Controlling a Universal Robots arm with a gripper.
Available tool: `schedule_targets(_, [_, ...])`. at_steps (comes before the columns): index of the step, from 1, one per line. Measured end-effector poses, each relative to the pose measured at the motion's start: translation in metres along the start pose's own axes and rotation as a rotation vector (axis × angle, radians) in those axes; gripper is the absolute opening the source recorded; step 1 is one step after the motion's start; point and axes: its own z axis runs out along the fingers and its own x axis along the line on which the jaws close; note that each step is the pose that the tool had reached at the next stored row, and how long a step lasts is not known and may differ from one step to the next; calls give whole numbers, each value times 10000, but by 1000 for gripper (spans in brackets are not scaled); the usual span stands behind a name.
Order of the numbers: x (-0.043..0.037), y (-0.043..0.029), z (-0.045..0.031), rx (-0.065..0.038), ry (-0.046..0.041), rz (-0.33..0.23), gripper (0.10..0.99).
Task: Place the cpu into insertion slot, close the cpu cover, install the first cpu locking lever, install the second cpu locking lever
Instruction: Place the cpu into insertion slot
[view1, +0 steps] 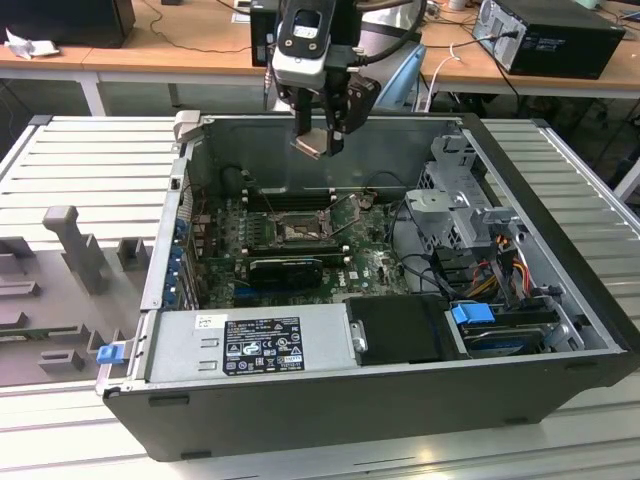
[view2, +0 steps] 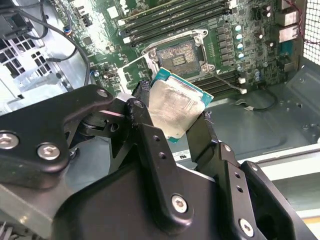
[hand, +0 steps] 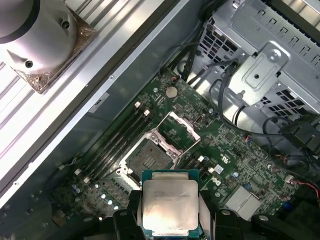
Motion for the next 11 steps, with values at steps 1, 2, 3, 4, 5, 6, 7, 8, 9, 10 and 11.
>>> schedule_targets(1, [0, 0, 1, -1, -3, 43, 537])
schedule_targets(2, [0, 0, 3, -3, -6, 84, 537])
schedule_targets(3, [0, 0, 6, -4, -8, 111, 537])
schedule_targets(4, [0, -1, 10, -2, -9, 121, 537])
schedule_targets(5, [0, -1, 15, -2, -10, 127, 537])
schedule_targets(6, [0, -2, 19, -3, -10, 131, 537])
schedule_targets(7, [0, -2, 24, -3, -11, 133, 537])
schedule_targets(8, [0, -2, 29, 0, -13, 133, 537])
schedule_targets(9, [-1, -3, 38, 10, -23, 133, 537])
schedule_targets(10, [-1, -4, 46, 11, -25, 133, 537])
schedule_targets(11, [-1, -5, 60, 23, -17, 135, 537])
